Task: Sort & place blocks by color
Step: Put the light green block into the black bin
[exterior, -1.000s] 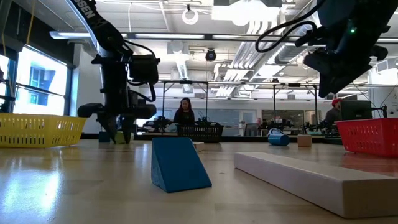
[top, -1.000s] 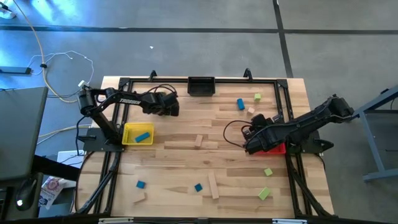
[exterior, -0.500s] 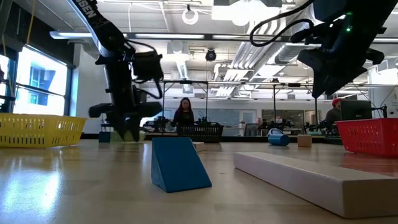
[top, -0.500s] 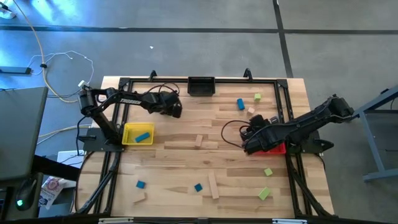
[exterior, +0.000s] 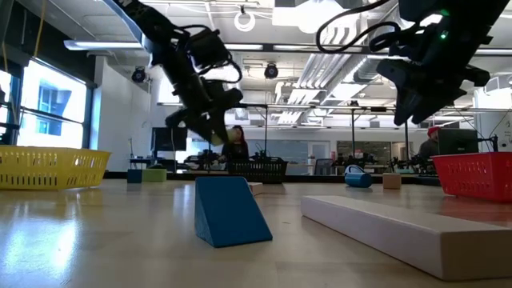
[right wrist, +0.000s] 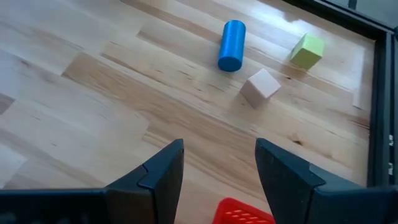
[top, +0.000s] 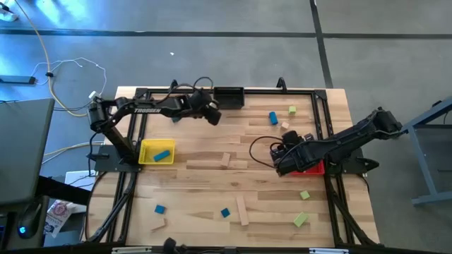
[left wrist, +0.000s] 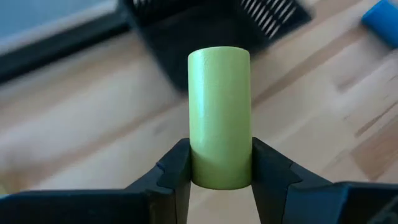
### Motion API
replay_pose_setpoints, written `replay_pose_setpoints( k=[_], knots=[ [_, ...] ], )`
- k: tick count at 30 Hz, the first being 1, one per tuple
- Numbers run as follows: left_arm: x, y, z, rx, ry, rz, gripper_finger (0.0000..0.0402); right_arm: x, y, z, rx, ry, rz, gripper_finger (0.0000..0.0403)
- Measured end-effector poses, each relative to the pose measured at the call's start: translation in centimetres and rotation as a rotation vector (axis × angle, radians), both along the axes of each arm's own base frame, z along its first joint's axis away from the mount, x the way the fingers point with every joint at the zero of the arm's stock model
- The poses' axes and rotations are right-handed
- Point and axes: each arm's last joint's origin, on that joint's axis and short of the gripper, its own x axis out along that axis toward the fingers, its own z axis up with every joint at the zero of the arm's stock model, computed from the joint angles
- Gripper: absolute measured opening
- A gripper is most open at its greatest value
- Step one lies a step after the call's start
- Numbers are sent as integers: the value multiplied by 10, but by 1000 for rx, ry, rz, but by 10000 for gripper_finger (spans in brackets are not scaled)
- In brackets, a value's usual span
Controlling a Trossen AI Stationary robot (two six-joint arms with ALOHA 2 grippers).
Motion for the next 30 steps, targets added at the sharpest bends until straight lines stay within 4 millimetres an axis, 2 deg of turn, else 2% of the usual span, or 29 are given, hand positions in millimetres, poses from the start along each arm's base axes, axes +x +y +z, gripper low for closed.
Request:
replay_pose_setpoints(
  k=[7, 13, 17, 23, 30],
  knots=[
    [6, 17, 18, 137, -80, -170, 105, 3, -4, 0, -1, -26, -22, 185],
    [-2, 38, 25, 247, -95, -294, 108, 6, -15, 0, -8, -33, -73, 185],
    [-10, 49, 27, 306, -65, -312, 109, 6, -20, 0, -9, -33, -97, 185],
    [-14, 59, 23, 310, -86, -397, 109, 7, -27, 0, -10, -31, -127, 185],
    [-5, 71, 3, 328, -102, -389, 108, 8, -33, 0, -9, -33, -159, 185]
  ],
)
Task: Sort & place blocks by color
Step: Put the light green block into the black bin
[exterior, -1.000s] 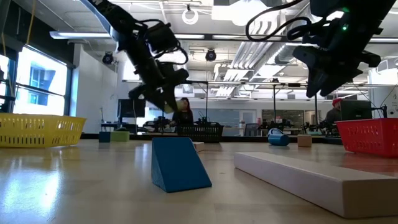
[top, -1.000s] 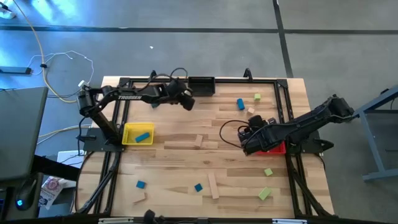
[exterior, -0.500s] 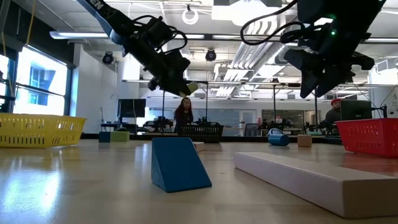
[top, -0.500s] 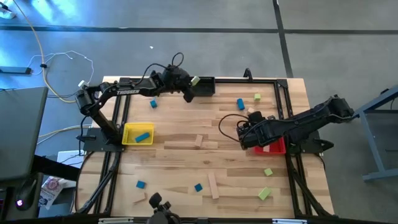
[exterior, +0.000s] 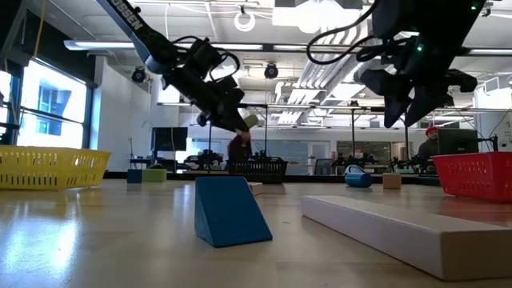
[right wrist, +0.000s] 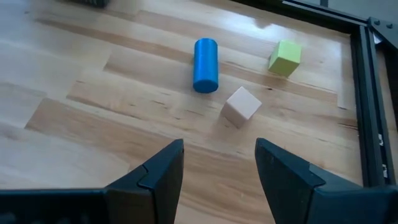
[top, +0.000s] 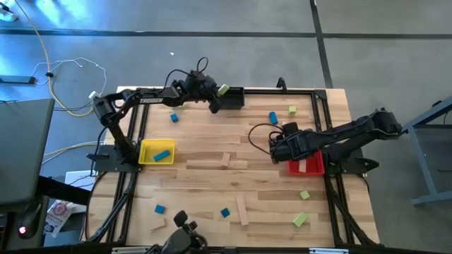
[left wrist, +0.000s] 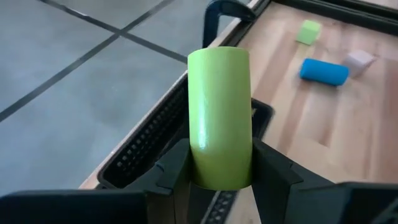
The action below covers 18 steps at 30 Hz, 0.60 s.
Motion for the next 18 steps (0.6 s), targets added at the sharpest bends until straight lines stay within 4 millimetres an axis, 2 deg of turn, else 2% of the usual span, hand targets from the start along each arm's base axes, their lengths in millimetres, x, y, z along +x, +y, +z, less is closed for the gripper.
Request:
replay_pose_setpoints(
  k=[13, 18],
  knots=[
    [5, 14, -39, -50, 26, 39, 113, 2, -1, 0, -7, 10, 23, 185],
    [6, 15, -46, -52, 37, 54, 122, 5, -1, 0, -14, -5, 52, 185]
  ],
)
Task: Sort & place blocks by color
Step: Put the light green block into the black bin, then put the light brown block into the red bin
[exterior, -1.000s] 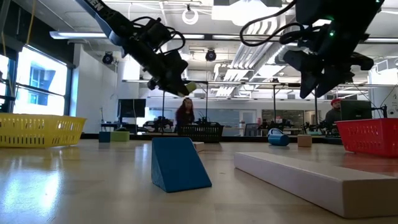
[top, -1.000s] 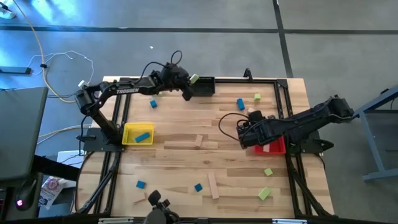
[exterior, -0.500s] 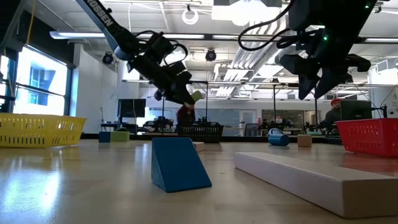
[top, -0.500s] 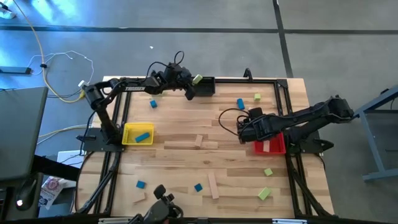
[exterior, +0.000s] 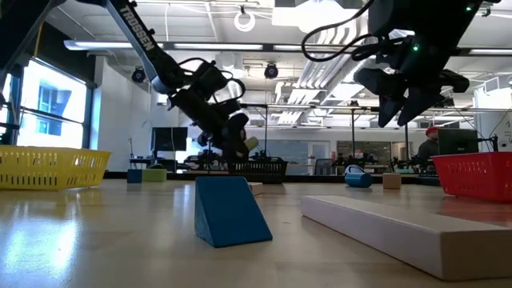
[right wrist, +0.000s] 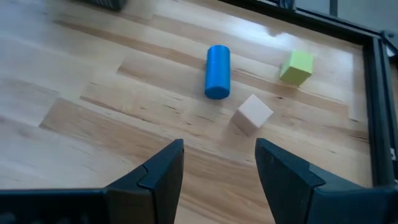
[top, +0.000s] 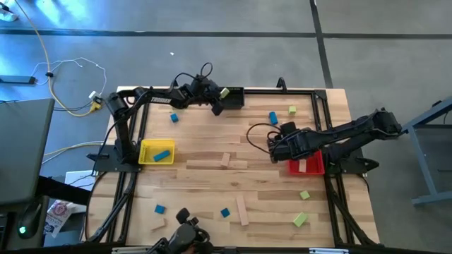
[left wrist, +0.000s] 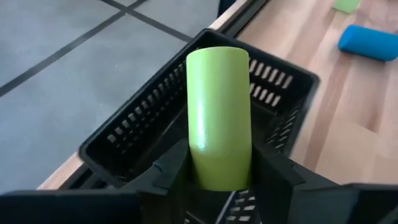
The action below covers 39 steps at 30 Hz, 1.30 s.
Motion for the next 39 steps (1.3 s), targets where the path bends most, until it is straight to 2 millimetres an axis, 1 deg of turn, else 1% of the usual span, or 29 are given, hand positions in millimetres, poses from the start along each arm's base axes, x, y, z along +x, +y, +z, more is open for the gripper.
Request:
replay_pose_setpoints(
  k=[7, 13, 18, 23, 29, 35, 39],
  knots=[
    [1, 1, -2, 3, -7, 1, 147, 1, 0, 0, 0, -2, 9, 185],
    [1, 0, -2, 1, -6, 0, 177, 1, 0, 0, 0, -1, 9, 185],
    [1, 0, 1, 0, -12, 4, 205, 1, -9, -1, 35, 22, -15, 185],
    [-1, -3, 18, 13, -58, 6, 213, 1, -27, -3, 125, 92, -20, 185],
    [-9, -12, 51, 43, -92, -14, 213, -1, -53, -4, 185, 165, -12, 185],
    [-17, -33, 80, 29, -77, -42, 212, -2, -81, -4, 249, 216, 81, 185],
    [-20, -53, 91, -8, -28, -85, 212, -2, -98, -4, 275, 241, 192, 185]
  ],
)
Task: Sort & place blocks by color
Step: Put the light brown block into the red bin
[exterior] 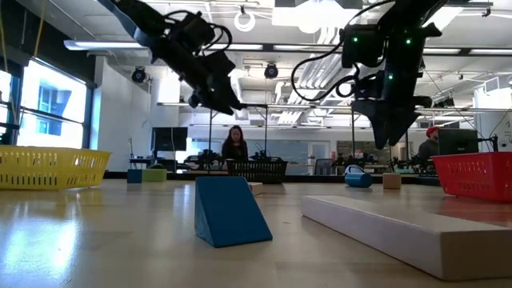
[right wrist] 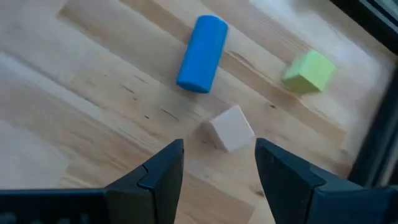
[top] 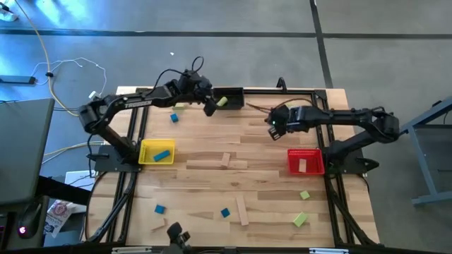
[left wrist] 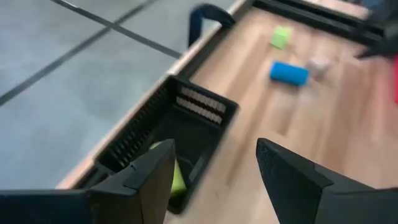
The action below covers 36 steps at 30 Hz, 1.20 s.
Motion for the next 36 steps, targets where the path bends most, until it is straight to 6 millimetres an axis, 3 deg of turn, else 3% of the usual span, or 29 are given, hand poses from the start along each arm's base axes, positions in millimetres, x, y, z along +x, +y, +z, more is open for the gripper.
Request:
replay_pose_setpoints(
  k=[11, 20, 26, 36],
  knots=[
    [10, -61, 3, -87, 168, -194, 212, -11, -32, -1, 94, 47, 217, 185],
    [27, -98, 2, -77, 193, -313, 212, -20, -48, -4, 146, 54, 237, 185],
    [32, -110, 2, -65, 196, -347, 212, -14, -54, -22, 206, 110, 253, 185],
    [33, -112, 2, -65, 197, -353, 212, -5, -60, -50, 250, 192, 245, 185]
  ],
)
